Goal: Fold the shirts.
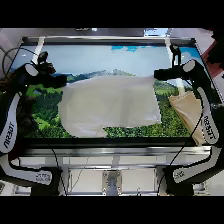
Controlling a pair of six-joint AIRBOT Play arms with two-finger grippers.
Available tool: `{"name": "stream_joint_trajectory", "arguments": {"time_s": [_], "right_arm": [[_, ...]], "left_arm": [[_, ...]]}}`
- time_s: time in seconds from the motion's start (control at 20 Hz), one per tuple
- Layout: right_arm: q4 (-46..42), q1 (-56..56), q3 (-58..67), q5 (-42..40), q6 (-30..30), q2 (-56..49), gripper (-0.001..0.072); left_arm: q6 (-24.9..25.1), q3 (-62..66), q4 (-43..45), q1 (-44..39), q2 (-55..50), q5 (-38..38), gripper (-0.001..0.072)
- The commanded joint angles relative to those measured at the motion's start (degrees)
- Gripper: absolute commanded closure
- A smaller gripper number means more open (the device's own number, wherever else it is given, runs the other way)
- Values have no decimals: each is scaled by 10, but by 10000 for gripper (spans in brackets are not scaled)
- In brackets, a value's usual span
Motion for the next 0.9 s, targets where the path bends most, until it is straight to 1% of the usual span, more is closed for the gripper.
{"name": "stream_joint_trajectory", "arguments": {"time_s": [0.0, 0.15, 0.45, 0.65, 0.8, 0.85], "right_arm": [[-10, 1, -56, 19, 0, -1, 680], [-7, 6, -103, -13, 0, -3, 680], [6, 21, -118, -52, 1, -27, 679], [-35, 20, -119, -80, 54, -32, 680], [-52, 20, -119, -84, 60, -33, 680], [-63, 20, -119, -84, 62, -33, 680]], "left_arm": [[8, -75, 5, -3, -2, -13, 695], [8, -123, -1, -4, -2, 17, 695], [8, -129, -26, -4, -3, 49, 694], [8, -129, -24, -4, -5, 59, 694], [7, -129, -20, -4, -9, 62, 695], [0, -129, -10, -4, -12, 67, 695]]}}
